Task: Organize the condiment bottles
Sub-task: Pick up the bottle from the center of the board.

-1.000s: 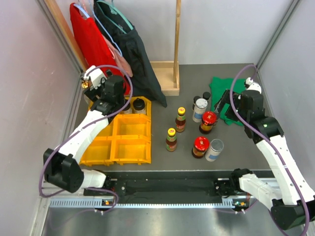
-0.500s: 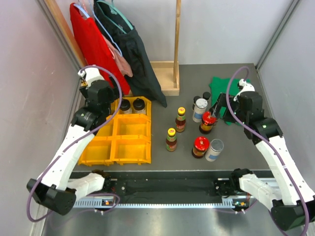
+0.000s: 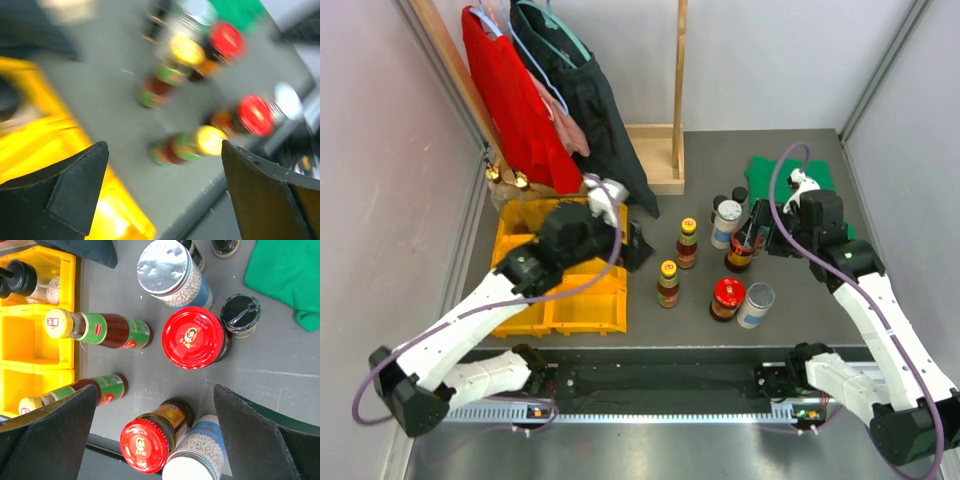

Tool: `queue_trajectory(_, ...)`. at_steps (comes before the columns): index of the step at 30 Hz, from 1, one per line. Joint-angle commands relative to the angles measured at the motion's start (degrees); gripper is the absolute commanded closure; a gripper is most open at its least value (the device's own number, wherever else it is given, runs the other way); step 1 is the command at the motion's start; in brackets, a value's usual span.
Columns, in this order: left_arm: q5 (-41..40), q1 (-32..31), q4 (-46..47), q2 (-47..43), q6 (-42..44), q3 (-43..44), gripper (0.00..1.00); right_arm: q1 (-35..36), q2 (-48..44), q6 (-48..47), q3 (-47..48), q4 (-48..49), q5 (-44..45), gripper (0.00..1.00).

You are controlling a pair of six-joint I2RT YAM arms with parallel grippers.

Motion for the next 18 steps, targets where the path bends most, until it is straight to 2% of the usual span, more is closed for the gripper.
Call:
queue_trajectory(1, -2.43, -9.86, 7.09, 4.02, 3.71, 1.53, 0.01, -0.66, -2.3, -0.87, 1.19, 1.6, -0.38, 0.01)
queue_trajectory(2, -4.37, -11.35, 7.17, 5.25, 3.97, 1.89, 0.01, -0.74, -2.73, -0.69, 0.84, 1.86, -0.21, 0.01)
queue_trajectory(6, -2.98, -13.04, 9.8, 6.22, 5.03, 1.99, 0.01, -0.74, -4.32, 1.76, -1.53, 5.11, -1.08, 0.01)
queue_trajectory(8, -6.38, -14.09, 10.16, 6.57, 5.03, 1.55, 0.01, -0.75, -4.15, 2.56, -2.06, 4.94, -0.91, 0.01)
queue_trajectory(11, -9.47, -14.36, 10.85, 6.75, 4.51, -0.29, 0.01, -0.83, -4.41, 4.05, -2.06, 3.54, 0.41, 0.01)
queue_trajectory(16, -8.08, -15.41, 15.86, 6.57, 2.58, -5.04, 0.01, -0.74, -5.38, 4.5, -1.11, 1.87, 2.78, 0.01)
queue_trajectory(18, -8.43, -16.11, 17.35, 7.89, 1.26, -5.4, 0.01, -0.74, -4.76, 3.36, 1.97, -1.99, 3.92, 0.01)
